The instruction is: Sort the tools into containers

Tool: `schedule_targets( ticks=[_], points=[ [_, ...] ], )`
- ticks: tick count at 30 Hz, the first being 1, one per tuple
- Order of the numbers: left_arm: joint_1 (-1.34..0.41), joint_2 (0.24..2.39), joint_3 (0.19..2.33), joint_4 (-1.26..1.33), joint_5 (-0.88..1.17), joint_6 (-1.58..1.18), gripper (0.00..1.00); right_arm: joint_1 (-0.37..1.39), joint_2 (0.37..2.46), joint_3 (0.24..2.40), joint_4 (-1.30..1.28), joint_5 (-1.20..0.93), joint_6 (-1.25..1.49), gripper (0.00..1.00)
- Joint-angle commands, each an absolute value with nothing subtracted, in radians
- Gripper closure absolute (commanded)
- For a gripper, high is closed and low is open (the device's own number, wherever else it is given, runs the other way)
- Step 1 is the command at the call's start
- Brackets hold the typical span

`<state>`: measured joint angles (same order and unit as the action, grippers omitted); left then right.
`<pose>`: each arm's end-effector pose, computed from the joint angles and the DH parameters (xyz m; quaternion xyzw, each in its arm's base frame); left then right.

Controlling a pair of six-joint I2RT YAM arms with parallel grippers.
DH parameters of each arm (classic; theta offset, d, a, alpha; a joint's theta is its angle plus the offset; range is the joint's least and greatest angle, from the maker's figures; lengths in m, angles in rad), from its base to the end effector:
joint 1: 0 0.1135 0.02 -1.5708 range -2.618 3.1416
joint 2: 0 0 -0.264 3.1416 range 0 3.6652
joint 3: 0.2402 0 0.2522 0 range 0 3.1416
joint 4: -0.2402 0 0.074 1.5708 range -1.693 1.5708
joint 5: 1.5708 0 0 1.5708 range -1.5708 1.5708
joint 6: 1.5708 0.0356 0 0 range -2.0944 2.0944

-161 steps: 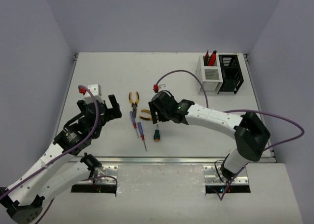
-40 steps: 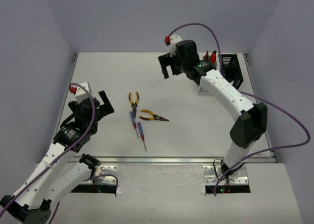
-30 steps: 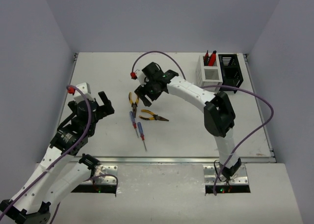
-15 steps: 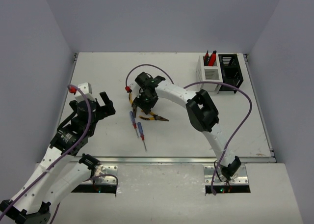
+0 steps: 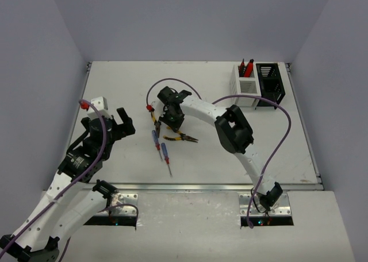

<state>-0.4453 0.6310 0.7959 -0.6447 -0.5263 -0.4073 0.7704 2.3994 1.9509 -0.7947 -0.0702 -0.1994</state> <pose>0.1264 -0.0405 0.3203 -0.1192 0.8279 -0.0047 0.5481 0.3546 0.3476 0.1361 -0.4647 0.8697 0.0791 0.1466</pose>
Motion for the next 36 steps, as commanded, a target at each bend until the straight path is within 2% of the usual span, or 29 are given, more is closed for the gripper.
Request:
schedule_targets(
  ticks=[1, 2, 9, 21, 26, 30, 36],
  points=[
    [-0.451, 0.615, 0.792, -0.589, -0.514, -0.393, 0.00, 0.779, 2.468, 1.999, -0.840, -0.067, -0.215, 0.97],
    [-0.452, 0.613, 0.792, -0.589, -0.514, -0.393, 0.00, 0.779, 2.466, 2.013, -0.844, -0.064, -0.208, 1.00],
    [-0.456, 0.598, 0.791, -0.589, -0.517, -0.393, 0.00, 0.778, 2.325, 1.988, -0.791, 0.028, -0.166, 1.00],
    [-0.462, 0.589, 0.790, -0.589, -0.523, -0.394, 0.00, 0.704, 1.898, 1.666, -0.474, 0.133, 0.000, 1.00],
    [-0.468, 0.584, 0.792, -0.591, -0.525, -0.394, 0.00, 0.558, 1.700, 1.496, -0.291, 0.258, 0.150, 1.00],
    [-0.473, 0.580, 0.789, -0.591, -0.525, -0.394, 0.00, 0.383, 1.544, 1.353, -0.060, 0.236, 0.225, 1.00],
    [-0.480, 0.587, 0.790, -0.589, -0.522, -0.394, 0.00, 0.231, 1.484, 1.283, 0.148, 0.353, 0.273, 1.00]
  ],
)
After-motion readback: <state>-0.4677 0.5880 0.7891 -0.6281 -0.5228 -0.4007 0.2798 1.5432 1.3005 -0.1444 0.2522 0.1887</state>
